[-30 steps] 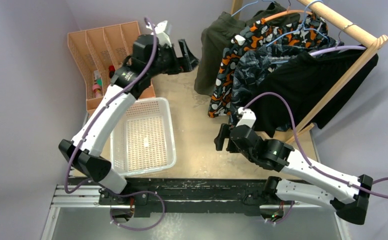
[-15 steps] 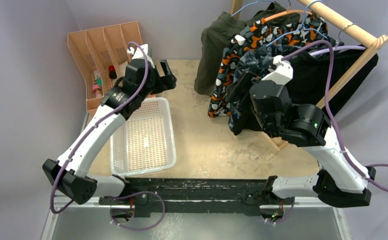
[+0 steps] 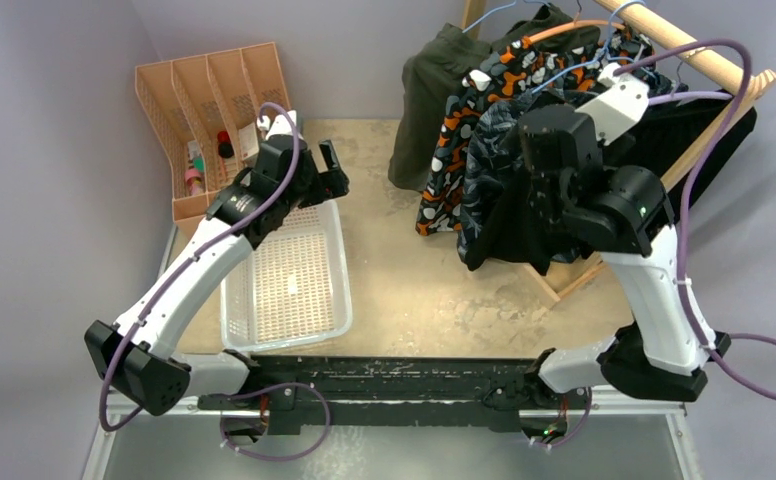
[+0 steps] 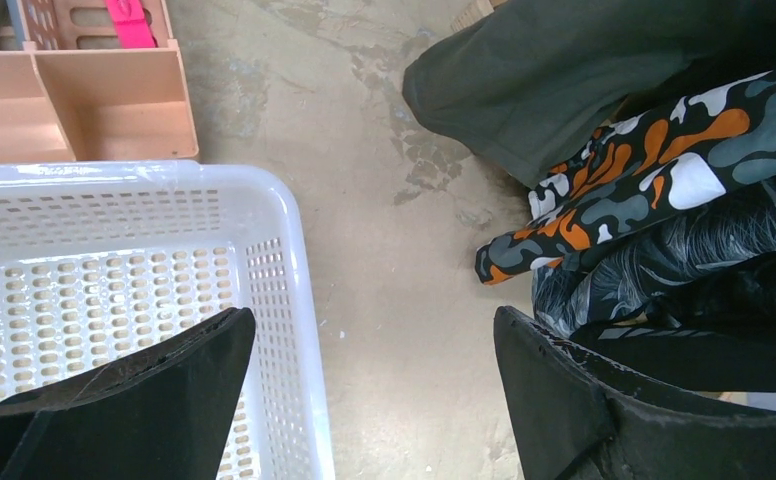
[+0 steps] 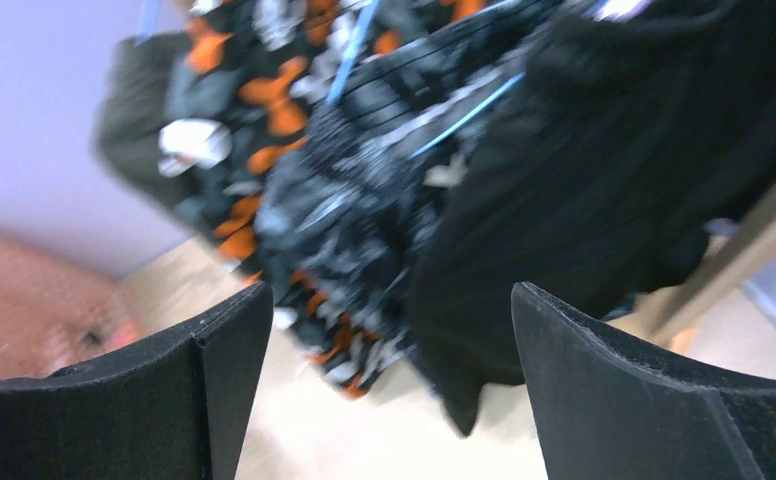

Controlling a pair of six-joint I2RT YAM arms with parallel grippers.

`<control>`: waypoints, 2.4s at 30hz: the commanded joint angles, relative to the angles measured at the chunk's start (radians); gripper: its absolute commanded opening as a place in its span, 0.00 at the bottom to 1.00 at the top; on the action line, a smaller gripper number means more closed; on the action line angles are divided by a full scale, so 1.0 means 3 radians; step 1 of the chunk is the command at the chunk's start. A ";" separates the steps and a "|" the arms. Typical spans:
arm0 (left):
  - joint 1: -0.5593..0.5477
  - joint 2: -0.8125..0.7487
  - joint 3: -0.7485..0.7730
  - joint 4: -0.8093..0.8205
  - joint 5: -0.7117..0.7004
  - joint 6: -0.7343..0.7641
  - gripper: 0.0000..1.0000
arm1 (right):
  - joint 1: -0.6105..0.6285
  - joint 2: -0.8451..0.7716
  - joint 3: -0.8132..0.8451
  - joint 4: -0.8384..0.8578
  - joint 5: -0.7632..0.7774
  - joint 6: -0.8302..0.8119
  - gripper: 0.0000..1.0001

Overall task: Remove the shorts from the hanger
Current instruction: Pick up the hanger from the clothes rod.

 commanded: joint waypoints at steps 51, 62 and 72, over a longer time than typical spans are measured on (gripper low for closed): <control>0.0005 -0.0336 -0.0337 0.0080 -0.0007 -0.0247 0.89 | -0.1518 -0.0427 -0.0934 0.1679 -0.0159 -0.1324 0.00; 0.0005 -0.0266 -0.0317 0.0107 -0.0007 -0.0234 0.89 | -0.1483 -0.0626 -0.0832 0.1913 -0.0528 -0.1594 0.00; 0.0005 -0.0202 -0.0269 0.0099 0.0003 -0.0233 0.89 | -0.1483 -0.0888 -0.1035 0.1826 -0.1162 -0.1514 0.00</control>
